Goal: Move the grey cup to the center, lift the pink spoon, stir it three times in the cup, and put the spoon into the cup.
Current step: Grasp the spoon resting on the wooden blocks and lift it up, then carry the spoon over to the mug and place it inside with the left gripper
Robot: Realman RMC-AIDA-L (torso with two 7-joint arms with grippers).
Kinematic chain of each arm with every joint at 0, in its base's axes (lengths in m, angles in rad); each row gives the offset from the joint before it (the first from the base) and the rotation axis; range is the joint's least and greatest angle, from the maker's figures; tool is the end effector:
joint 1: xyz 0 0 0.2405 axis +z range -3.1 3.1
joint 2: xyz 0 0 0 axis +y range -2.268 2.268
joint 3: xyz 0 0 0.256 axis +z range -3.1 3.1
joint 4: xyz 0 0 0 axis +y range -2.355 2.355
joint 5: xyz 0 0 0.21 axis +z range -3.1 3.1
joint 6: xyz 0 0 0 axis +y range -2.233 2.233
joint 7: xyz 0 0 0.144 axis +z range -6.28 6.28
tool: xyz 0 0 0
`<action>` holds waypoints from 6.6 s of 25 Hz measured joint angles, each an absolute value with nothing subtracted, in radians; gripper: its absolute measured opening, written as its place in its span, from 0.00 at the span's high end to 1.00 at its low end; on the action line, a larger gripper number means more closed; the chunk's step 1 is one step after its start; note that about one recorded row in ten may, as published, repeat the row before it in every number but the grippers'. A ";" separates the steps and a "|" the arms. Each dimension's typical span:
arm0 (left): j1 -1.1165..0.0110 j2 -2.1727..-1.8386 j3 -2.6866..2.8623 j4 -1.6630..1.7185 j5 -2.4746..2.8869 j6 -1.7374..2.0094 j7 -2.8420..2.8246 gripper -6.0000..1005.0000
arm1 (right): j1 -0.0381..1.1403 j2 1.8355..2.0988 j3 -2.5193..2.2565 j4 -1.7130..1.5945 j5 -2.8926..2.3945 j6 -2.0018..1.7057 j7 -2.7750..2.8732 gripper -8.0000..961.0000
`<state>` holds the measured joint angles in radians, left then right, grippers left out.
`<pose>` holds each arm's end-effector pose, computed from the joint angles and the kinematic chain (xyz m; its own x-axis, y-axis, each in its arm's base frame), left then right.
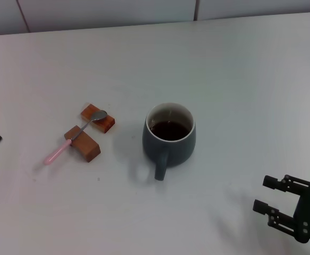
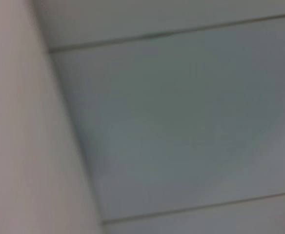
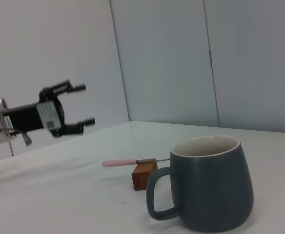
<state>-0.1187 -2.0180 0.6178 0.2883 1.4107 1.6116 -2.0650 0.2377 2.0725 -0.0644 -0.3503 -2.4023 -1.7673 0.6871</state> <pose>-0.3721 0.2077 0.0326 -0.4999 0.5265 0.6877 0.7800 -0.0714 0.6217 0.3529 0.1809 -0.0185 0.7507 -0.2113 -0.6259 -0.4771 -0.8287 -0.2926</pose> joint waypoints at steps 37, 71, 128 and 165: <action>-0.206 -2.068 0.611 0.327 1.698 1.452 -2.333 0.20 | 0.250 2.072 -0.062 -0.356 -2.404 -1.763 0.691 0.39; -0.264 -2.067 0.601 0.257 1.689 1.388 -2.272 0.23 | 0.250 2.072 -0.064 -0.357 -2.398 -1.766 0.706 0.39; -0.278 -2.066 0.603 0.221 1.688 1.331 -2.257 0.75 | 0.249 2.072 -0.064 -0.357 -2.398 -1.769 0.706 0.39; -0.561 -2.066 0.761 0.818 1.628 1.784 -1.768 0.86 | 0.253 2.075 -0.064 -0.357 -2.401 -1.753 0.706 0.39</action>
<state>-0.5614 -2.0656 0.7608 0.8182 1.6276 1.7841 -1.7681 0.2530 2.0754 -0.0644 -0.3566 -2.4009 -1.7529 0.7056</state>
